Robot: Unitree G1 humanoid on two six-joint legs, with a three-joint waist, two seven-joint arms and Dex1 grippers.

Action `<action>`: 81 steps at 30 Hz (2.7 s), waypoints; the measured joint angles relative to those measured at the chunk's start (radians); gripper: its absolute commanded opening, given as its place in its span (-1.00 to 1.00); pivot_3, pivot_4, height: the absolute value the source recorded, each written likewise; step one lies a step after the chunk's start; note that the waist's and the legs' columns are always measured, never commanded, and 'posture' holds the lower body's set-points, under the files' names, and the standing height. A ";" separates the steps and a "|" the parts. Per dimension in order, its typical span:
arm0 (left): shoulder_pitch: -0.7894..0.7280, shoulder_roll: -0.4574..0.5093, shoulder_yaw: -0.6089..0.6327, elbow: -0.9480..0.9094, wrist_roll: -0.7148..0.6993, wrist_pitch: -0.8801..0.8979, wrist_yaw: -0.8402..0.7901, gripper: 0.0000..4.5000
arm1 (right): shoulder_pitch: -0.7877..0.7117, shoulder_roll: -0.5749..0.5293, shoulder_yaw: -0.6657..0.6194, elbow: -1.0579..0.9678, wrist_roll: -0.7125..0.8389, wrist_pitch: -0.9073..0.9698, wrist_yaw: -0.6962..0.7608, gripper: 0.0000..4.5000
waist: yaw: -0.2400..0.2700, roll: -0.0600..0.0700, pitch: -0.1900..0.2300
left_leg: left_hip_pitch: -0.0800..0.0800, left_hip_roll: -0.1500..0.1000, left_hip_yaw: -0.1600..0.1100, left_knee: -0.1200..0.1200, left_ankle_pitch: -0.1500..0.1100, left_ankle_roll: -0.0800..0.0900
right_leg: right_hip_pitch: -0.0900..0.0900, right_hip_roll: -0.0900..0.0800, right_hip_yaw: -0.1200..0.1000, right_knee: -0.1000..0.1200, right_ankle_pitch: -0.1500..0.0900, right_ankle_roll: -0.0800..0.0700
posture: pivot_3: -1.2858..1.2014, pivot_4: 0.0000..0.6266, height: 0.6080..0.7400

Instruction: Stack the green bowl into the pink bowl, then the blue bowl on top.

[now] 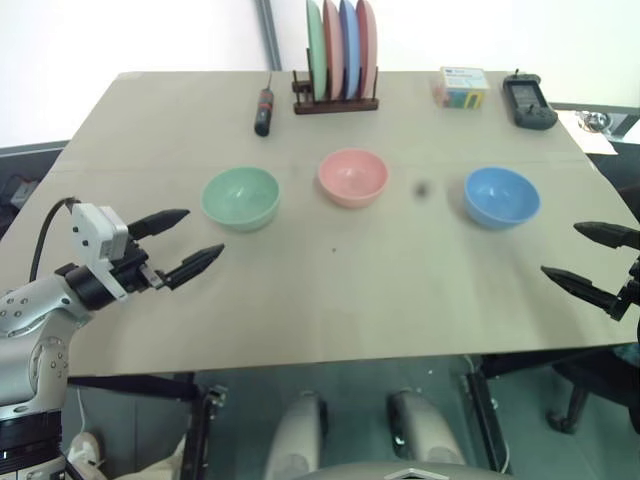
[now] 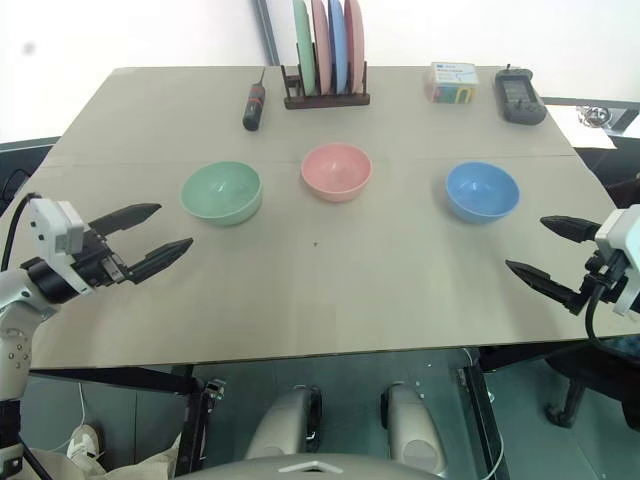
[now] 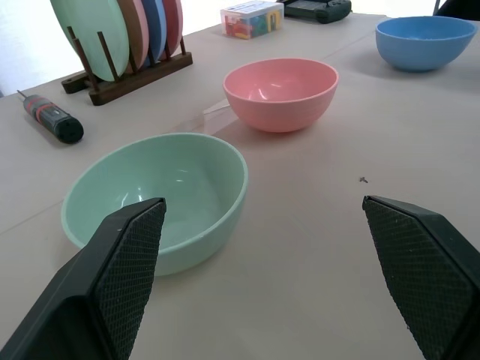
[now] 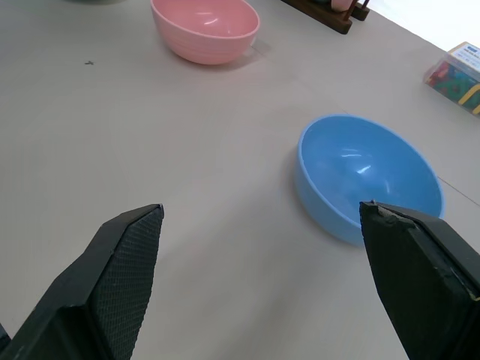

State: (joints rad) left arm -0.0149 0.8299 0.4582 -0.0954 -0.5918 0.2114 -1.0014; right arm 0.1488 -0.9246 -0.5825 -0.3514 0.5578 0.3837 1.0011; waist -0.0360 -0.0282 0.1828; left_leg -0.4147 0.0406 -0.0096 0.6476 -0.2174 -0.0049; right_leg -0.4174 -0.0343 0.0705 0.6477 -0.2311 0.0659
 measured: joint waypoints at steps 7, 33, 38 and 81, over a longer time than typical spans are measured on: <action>-0.033 -0.031 -0.043 -0.014 -0.001 0.034 0.014 1.00 | -0.106 0.004 0.090 -0.003 -0.012 0.010 -0.055 0.94 | -0.001 0.000 0.000 | 0.000 0.000 0.000 0.000 0.000 0.000 | 0.000 0.000 0.000 0.000 0.000 0.000 | 0.03 -0.52 1.00; 0.158 -0.106 0.051 -0.297 -0.246 0.157 -0.023 1.00 | -1.190 0.663 0.994 1.170 -0.685 -0.542 -0.221 0.61 | -0.016 -0.001 0.001 | -0.004 0.000 0.000 0.000 0.000 0.000 | -0.007 0.001 0.000 0.006 0.006 -0.002 | 0.03 -0.52 1.00; 0.213 -0.115 0.102 -0.347 -0.277 0.161 -0.001 1.00 | -1.290 0.708 0.996 1.402 -0.756 -0.696 -0.250 -0.41 | -0.009 -0.001 0.001 | -0.002 0.000 0.000 0.000 0.000 0.000 | -0.006 0.001 0.000 0.008 0.004 -0.006 | 0.03 -0.52 1.00; -0.419 0.099 -0.550 -0.225 0.513 0.500 0.418 1.00 | -0.778 0.491 0.780 0.052 -0.429 0.048 0.041 0.98 | -0.004 0.000 0.002 | -0.002 0.000 -0.002 0.001 0.000 0.000 | -0.006 0.003 -0.001 0.012 0.005 -0.002 | 0.03 -0.52 1.00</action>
State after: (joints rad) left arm -0.4344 0.9293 -0.0916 -0.3207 -0.0792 0.7116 -0.5831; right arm -0.6292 -0.4337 0.1972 -0.2991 0.1289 0.4322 1.0423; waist -0.0396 -0.0285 0.1849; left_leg -0.4162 0.0410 -0.0114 0.6489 -0.2171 -0.0054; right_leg -0.4237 -0.0309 0.0698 0.6593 -0.2257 0.0643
